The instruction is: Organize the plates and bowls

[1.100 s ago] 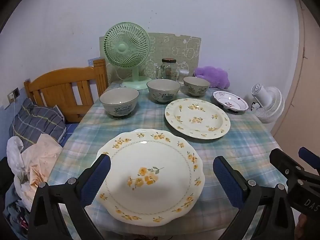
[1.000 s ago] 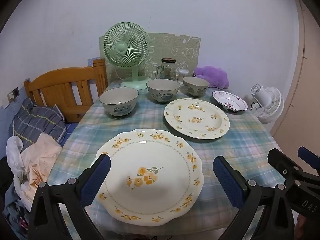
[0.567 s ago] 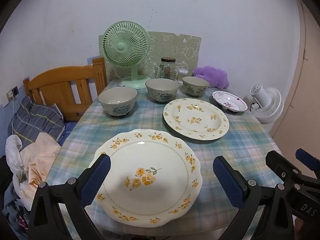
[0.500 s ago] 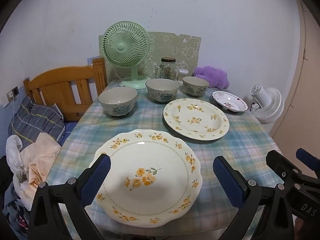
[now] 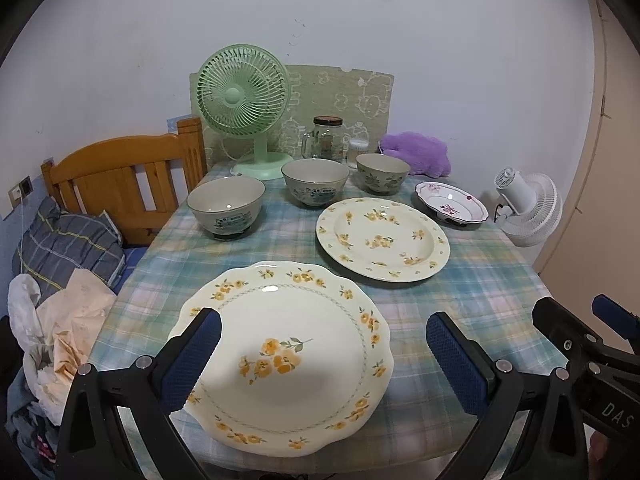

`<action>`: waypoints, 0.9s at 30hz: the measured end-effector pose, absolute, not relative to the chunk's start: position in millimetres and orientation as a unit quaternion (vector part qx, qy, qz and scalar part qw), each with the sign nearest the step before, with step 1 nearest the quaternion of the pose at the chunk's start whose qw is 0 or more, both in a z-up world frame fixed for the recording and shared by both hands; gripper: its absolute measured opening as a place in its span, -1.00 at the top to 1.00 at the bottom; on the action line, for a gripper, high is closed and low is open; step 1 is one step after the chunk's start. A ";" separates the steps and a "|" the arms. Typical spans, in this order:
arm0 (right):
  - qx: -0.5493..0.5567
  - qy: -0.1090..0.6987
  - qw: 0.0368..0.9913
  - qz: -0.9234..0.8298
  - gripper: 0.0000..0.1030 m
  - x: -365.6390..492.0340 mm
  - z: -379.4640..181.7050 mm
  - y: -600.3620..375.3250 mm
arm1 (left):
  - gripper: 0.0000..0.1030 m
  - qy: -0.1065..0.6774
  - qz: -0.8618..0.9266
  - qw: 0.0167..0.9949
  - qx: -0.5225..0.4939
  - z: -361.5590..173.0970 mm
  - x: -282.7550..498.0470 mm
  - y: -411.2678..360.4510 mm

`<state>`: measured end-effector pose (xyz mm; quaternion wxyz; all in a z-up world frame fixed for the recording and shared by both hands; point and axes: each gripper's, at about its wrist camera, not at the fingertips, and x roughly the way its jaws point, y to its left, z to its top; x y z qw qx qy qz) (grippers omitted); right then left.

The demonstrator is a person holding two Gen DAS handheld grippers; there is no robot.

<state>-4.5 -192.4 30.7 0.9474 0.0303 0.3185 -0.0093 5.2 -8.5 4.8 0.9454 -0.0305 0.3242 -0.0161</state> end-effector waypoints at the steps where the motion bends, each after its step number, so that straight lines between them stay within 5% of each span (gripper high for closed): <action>1: 0.030 0.319 0.947 -0.009 -1.00 -4.9 30.6 -191.7 | -1.00 0.325 -0.017 0.945 -0.031 4.4 5.2 -8.6; 27: 0.016 0.318 0.948 -0.016 -1.00 -10.8 30.7 -185.8 | -0.98 0.321 -0.009 0.947 -0.028 4.2 -2.1 -4.6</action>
